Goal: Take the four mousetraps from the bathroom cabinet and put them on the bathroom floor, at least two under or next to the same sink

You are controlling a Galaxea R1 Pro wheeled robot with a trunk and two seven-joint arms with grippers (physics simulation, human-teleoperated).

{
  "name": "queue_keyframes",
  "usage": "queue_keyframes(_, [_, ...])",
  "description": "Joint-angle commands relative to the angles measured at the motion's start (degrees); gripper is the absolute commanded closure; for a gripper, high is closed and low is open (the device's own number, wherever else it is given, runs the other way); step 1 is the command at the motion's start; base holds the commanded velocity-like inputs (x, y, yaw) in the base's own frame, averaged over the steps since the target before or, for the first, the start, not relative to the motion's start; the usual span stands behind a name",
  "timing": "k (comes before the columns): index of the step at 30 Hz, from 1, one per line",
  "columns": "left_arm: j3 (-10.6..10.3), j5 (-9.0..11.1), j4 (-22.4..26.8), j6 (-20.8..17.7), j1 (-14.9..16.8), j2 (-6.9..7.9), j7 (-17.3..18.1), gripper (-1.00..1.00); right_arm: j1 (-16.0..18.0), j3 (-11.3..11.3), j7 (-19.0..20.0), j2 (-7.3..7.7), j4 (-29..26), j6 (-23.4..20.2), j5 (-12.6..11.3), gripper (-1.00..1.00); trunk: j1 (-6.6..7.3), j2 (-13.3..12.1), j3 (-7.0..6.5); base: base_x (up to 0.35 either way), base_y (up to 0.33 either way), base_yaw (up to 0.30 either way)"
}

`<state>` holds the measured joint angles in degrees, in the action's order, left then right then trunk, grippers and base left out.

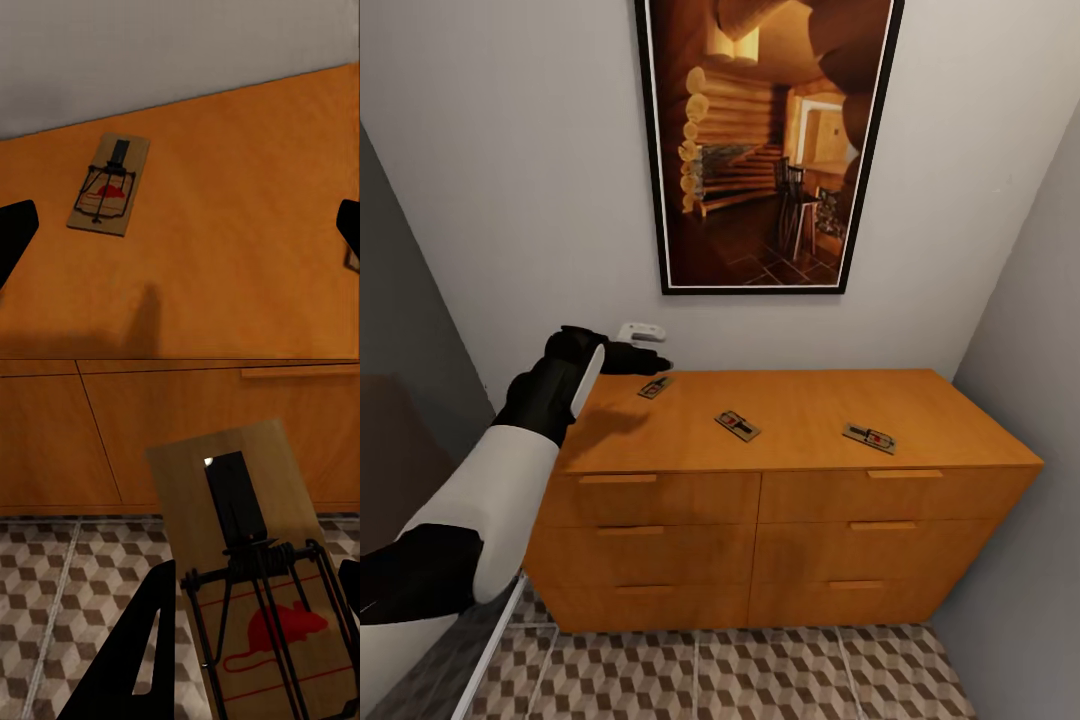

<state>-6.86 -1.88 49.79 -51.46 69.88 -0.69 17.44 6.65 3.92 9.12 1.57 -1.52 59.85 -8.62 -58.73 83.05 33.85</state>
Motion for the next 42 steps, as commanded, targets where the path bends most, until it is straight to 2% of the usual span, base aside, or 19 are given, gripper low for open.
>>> queue_keyframes(1, [0.0,-0.2,0.0,-0.2,0.0,0.35,1.7,-1.00,0.0,0.4,0.6,0.02,0.0,0.1,-0.7,1.00,0.00,0.0,0.06,0.000,0.000,0.000])
queue_keyframes(6, [-0.1,-0.4,0.1,-0.2,0.0,2.44,10.1,-1.00,0.0,0.4,0.6,0.02,0.0,0.1,-0.7,1.00,0.00,0.0,0.06,0.000,0.000,0.000])
queue_keyframes(11, [-1.0,-0.4,0.1,-0.2,0.0,3.76,13.1,-1.00,0.0,0.4,0.6,0.01,0.0,0.1,-0.7,1.00,0.00,0.0,0.06,0.000,0.000,0.000])
queue_keyframes(18, [-1.5,-0.4,0.1,-0.2,0.0,4.48,13.9,-1.00,0.0,0.4,0.6,0.01,0.0,0.1,-0.7,1.00,0.00,0.0,0.06,0.000,0.000,0.000])
queue_keyframes(37, [-2.0,-0.4,0.1,-0.2,0.0,4.64,14.0,-1.00,0.0,0.4,0.6,0.01,0.0,0.1,-0.7,1.00,0.00,0.0,0.06,0.002,0.001,0.000])
queue_keyframes(39, [-3.0,-0.4,0.1,-0.2,0.0,4.64,14.0,-1.00,0.0,0.4,0.6,0.01,0.0,0.1,-0.7,1.00,0.00,0.0,0.06,0.078,0.074,0.000])
queue_keyframes(42, [-6.1,-0.4,0.1,-0.2,0.0,4.70,14.0,-1.00,0.0,0.4,0.6,0.01,0.0,0.1,-0.7,1.00,0.00,0.0,0.06,0.157,0.162,0.000])
